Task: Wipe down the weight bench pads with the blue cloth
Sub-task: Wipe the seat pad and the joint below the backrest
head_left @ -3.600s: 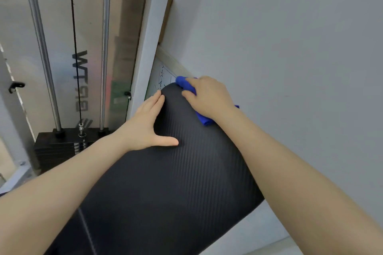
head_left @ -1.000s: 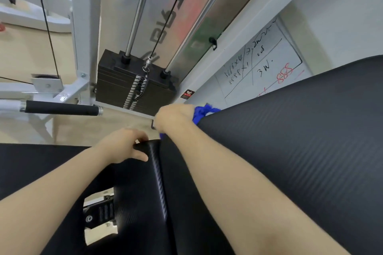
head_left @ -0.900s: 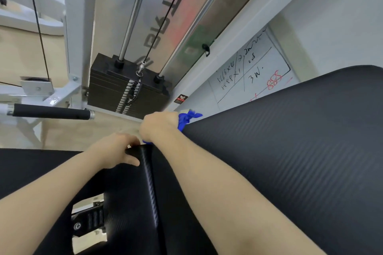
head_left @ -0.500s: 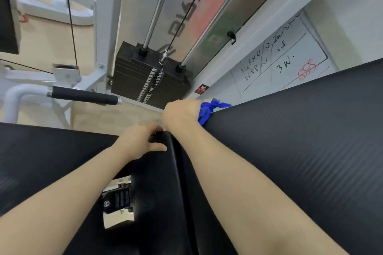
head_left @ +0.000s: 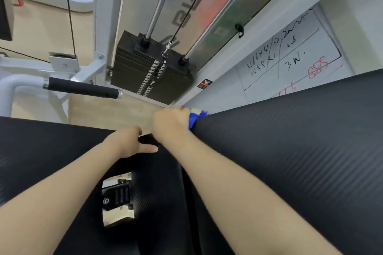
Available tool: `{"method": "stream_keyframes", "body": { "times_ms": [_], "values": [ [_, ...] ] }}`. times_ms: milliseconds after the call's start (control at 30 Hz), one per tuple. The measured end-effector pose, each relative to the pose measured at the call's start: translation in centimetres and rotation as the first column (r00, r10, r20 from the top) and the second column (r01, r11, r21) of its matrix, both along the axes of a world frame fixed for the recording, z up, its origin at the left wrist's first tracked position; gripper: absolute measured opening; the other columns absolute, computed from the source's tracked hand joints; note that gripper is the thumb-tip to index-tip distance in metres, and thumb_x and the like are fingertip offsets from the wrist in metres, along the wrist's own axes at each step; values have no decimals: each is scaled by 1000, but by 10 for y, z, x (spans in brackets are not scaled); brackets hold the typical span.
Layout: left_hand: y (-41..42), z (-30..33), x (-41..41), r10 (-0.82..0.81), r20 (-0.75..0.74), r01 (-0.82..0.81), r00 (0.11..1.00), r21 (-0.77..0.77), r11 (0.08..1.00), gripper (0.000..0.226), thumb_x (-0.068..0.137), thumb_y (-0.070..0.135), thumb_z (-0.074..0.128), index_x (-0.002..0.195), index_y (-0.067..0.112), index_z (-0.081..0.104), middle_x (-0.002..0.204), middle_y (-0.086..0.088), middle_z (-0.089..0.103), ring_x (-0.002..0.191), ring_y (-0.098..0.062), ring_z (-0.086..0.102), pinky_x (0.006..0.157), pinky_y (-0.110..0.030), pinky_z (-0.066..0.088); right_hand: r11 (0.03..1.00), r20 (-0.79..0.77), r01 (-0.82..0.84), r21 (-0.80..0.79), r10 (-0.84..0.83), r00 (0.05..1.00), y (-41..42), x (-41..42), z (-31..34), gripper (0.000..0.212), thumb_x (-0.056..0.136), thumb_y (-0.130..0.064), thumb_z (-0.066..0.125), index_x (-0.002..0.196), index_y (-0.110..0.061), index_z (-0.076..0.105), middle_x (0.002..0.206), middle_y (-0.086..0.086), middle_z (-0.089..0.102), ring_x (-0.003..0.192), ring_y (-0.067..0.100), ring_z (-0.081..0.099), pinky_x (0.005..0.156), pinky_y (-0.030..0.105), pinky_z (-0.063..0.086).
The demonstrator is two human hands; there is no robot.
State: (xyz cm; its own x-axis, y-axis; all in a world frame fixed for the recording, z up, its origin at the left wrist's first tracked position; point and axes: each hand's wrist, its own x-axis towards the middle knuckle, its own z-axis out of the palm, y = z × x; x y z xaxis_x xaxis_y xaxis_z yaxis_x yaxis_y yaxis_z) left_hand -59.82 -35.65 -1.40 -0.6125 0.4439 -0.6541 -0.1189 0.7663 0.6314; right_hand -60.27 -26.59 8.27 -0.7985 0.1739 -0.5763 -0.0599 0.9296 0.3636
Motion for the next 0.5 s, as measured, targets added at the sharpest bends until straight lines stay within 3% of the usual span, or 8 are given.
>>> {"method": "stream_keyframes", "body": {
  "times_ms": [67,133,200,267,367,500],
  "values": [
    [1,-8,1,-62,-82,64,995,17,998,37,80,36,66,105,8,61,112,-7,65,100,-23,58,81,-27,43,999,-5,23,-31,-23,1000,-15,4,-32,32,88,-18,44,116,-20,60,124,3,58,118,29,44,103,44,23],
    [-4,-15,0,-71,-152,77,986,34,996,6,84,21,62,90,18,63,95,-1,62,95,-21,57,76,-24,38,999,86,13,-40,-10,996,-26,-8,-52,33,90,-18,43,119,-19,59,128,5,56,121,29,43,104,45,20],
    [-15,-25,-2,8,-112,7,994,135,991,20,75,19,73,82,29,57,85,7,60,87,-16,57,74,-27,40,1000,191,2,-28,3,982,-31,-19,-63,33,88,-21,47,119,-20,59,130,5,55,122,29,43,103,47,21],
    [-23,-36,-2,74,-94,-56,993,181,982,41,67,23,80,101,26,57,93,5,65,91,-17,60,77,-30,44,999,222,-43,-10,44,974,-31,-18,-65,31,88,-23,48,116,-22,60,128,4,56,120,28,46,101,46,23],
    [-20,-46,2,88,-109,-70,990,160,985,60,68,25,79,122,20,51,106,1,66,98,-19,59,78,-27,42,991,103,-134,2,133,986,-21,-7,-53,28,90,-22,44,113,-20,60,123,3,58,114,25,48,99,42,27],
    [-15,-52,-3,120,-84,-104,989,169,980,68,69,31,78,129,20,48,110,4,66,100,-17,60,83,-28,45,999,-20,-31,19,31,999,-14,-9,-44,29,92,-23,42,115,-21,59,121,1,58,113,25,49,97,42,27]
  ]
}}
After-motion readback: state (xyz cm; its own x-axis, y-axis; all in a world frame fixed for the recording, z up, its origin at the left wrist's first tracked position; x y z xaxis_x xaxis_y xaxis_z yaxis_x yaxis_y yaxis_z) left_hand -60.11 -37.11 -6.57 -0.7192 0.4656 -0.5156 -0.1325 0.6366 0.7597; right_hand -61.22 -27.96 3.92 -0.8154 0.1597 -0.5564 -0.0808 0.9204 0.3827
